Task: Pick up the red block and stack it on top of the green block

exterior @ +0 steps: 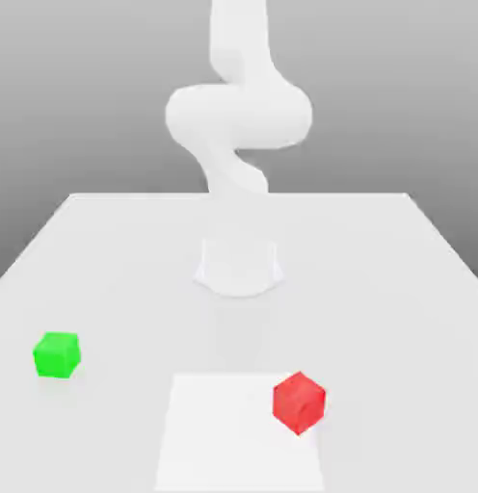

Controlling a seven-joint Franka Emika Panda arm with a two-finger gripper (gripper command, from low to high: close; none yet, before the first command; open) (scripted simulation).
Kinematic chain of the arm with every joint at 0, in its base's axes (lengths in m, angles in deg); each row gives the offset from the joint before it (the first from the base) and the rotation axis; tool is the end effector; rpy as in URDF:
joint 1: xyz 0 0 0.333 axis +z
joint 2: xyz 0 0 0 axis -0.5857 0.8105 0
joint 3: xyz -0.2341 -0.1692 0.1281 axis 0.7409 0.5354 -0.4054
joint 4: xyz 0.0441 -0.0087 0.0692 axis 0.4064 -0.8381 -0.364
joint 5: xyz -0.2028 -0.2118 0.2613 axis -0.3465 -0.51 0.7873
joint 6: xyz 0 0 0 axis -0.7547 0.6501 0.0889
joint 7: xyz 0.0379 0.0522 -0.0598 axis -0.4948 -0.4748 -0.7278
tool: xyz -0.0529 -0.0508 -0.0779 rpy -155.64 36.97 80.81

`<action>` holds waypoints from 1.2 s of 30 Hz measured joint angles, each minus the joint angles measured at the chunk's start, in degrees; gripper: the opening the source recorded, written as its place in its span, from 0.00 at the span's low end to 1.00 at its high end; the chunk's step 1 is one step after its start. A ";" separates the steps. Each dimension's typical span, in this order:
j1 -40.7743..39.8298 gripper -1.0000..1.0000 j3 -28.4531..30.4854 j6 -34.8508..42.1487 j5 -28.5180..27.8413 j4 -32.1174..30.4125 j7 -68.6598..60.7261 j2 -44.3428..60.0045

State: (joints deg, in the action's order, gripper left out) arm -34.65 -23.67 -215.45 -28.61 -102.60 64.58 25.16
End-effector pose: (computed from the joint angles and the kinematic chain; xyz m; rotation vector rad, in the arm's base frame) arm 0.3802 0.0095 0.6613 -2.5486 0.9676 -0.9513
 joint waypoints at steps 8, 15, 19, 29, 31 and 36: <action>3.93 0.50 -0.23 -9.91 -1.65 -9.28 -9.47 17.34; 7.19 0.50 -0.29 -18.29 -1.42 -17.14 -18.65 31.88; 8.91 0.50 -1.12 -23.08 -0.01 -21.63 -24.80 40.14; 9.54 0.00 -0.66 -35.75 -0.56 -21.04 -25.88 55.76; 9.53 0.00 -0.67 -35.71 -0.62 -21.04 -25.83 55.76; 9.19 0.00 -1.06 -32.83 -0.32 -21.53 -26.03 52.38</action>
State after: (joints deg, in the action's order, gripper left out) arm -25.46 -24.73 -248.28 -28.93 -124.13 38.54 77.55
